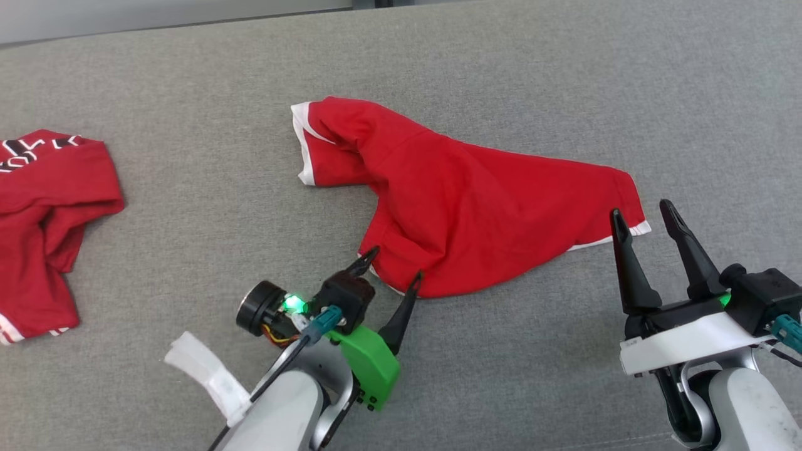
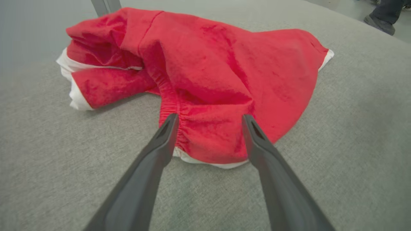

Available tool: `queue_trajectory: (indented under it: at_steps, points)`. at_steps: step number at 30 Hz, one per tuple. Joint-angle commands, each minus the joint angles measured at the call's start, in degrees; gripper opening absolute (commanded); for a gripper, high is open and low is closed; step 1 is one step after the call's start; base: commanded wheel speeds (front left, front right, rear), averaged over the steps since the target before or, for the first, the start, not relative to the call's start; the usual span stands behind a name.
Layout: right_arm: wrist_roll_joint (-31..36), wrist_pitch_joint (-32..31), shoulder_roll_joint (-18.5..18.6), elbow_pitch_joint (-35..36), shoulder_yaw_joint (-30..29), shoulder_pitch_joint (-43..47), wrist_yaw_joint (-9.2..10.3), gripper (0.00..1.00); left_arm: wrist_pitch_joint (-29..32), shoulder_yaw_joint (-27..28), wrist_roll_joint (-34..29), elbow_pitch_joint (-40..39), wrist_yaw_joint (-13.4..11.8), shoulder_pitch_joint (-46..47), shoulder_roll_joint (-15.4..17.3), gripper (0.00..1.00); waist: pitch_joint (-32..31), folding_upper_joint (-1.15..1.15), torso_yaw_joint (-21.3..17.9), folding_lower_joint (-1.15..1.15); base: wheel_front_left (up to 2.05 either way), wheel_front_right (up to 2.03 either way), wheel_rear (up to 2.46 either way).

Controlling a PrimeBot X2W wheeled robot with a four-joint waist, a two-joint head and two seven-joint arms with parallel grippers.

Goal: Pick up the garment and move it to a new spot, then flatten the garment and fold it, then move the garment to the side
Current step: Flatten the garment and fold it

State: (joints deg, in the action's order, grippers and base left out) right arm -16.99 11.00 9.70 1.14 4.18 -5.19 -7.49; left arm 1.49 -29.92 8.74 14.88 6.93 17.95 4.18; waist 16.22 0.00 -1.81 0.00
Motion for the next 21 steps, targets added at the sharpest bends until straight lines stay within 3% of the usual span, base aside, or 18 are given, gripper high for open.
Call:
queue_trajectory:
  at_steps: [1, 5, 6, 7, 8, 21]
  points:
    - [-0.3, 0.4, -0.1, -0.3, 0.1, -0.8, -0.01, 1.00, 0.8, -0.8, 0.4, 1.1, 0.2, 1.7, 0.0, 1.00, 1.4, 0.00, -1.4, 0.00, 0.00, 0.00, 0.00]
    - [-0.8, 1.1, -0.4, -1.2, 0.7, -1.4, -0.01, 1.00, 2.4, -2.7, 1.0, 4.6, 0.5, 4.2, 0.3, 1.00, 2.3, 0.00, -2.8, 0.00, 0.00, 0.00, 0.00]
    - [-0.9, 1.3, -0.4, -1.5, 0.8, -1.5, -0.01, 1.00, 2.8, -2.9, 1.2, 5.3, 0.5, 4.8, 0.4, 0.90, 2.5, 0.00, -3.1, 0.00, 0.00, 0.00, 0.00]
    - [-1.0, 1.3, -0.4, -1.7, 0.7, -1.6, -0.01, 1.00, 2.9, -3.1, 1.3, 5.8, 0.5, 5.3, 0.6, 0.12, 2.5, 0.00, -3.3, 0.00, 0.00, 0.00, 0.00]
    - [-1.0, 1.5, -0.4, -1.9, 0.6, -1.7, -0.01, 1.00, 2.6, -3.1, 1.6, 6.2, 0.4, 5.8, 0.6, 0.00, 2.6, 0.00, -3.5, 0.00, 0.00, 0.00, 0.00]
    - [-1.4, 2.3, -0.8, -3.2, 0.9, -2.1, -0.01, 1.00, 1.0, -1.0, 5.7, -0.7, -0.2, 7.0, 1.7, 0.00, 2.3, 0.00, -3.7, 0.00, 0.00, 0.00, 0.00]
